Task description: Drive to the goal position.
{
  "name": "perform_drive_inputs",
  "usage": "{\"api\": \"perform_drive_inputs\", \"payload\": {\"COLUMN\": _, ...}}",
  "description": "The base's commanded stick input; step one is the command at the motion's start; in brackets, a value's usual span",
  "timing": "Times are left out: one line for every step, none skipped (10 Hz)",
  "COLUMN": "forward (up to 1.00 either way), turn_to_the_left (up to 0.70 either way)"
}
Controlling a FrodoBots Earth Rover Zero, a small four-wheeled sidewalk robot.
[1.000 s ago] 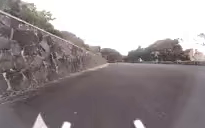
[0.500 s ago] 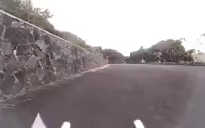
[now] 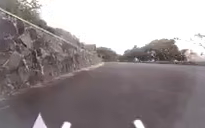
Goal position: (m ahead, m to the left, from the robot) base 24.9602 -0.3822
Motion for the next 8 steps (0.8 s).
{"api": "perform_drive_inputs", "payload": {"forward": 0.7, "turn_to_the_left": 0.0}}
{"api": "perform_drive_inputs", "payload": {"forward": 0.7, "turn_to_the_left": 0.0}}
{"api": "perform_drive_inputs", "payload": {"forward": 0.7, "turn_to_the_left": 0.0}}
{"api": "perform_drive_inputs", "payload": {"forward": 0.7, "turn_to_the_left": 0.0}}
{"api": "perform_drive_inputs", "payload": {"forward": 0.7, "turn_to_the_left": 0.0}}
{"api": "perform_drive_inputs", "payload": {"forward": 0.7, "turn_to_the_left": 0.0}}
{"api": "perform_drive_inputs", "payload": {"forward": 0.7, "turn_to_the_left": 0.0}}
{"api": "perform_drive_inputs", "payload": {"forward": 0.7, "turn_to_the_left": 0.0}}
